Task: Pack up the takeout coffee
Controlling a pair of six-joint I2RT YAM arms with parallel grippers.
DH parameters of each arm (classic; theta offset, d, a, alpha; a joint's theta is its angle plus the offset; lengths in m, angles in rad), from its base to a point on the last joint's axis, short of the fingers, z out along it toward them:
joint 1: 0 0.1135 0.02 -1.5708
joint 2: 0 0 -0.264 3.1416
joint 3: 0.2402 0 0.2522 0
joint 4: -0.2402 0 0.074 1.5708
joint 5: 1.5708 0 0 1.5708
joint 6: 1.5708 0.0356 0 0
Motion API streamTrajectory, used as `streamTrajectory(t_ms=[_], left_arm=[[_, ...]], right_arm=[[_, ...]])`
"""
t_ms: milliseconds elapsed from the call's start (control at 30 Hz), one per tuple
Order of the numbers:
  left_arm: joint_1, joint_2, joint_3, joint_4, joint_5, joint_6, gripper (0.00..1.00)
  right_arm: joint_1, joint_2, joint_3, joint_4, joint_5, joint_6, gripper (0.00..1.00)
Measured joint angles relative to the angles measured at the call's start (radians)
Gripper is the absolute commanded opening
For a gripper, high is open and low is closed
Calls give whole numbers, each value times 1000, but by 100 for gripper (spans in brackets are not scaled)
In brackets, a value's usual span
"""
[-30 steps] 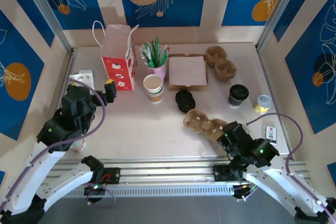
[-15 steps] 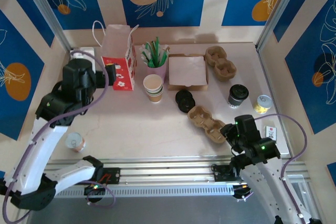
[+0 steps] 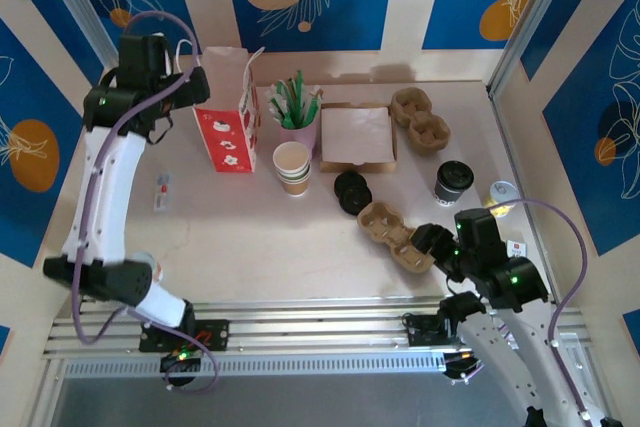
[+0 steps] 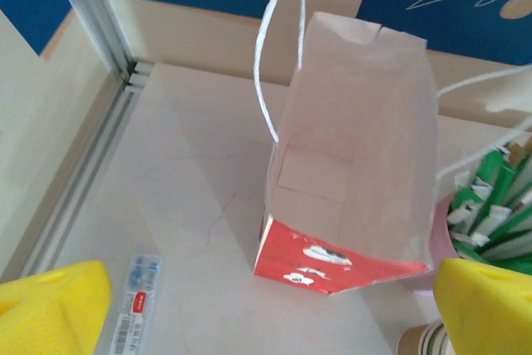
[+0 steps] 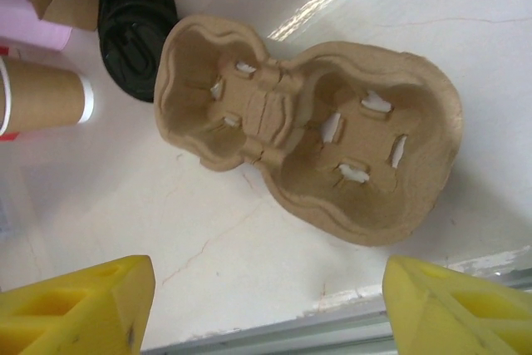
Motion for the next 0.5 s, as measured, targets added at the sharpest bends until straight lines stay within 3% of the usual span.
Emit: streamTrajectory(t_ms=[233, 500], left_arm=[[64, 220, 187, -48, 79, 3, 89], [104, 407, 272, -73, 94, 10, 79]], right_arm=[[68, -2, 51, -31, -8, -42, 77], [157, 10, 85, -63, -2, -54, 77]])
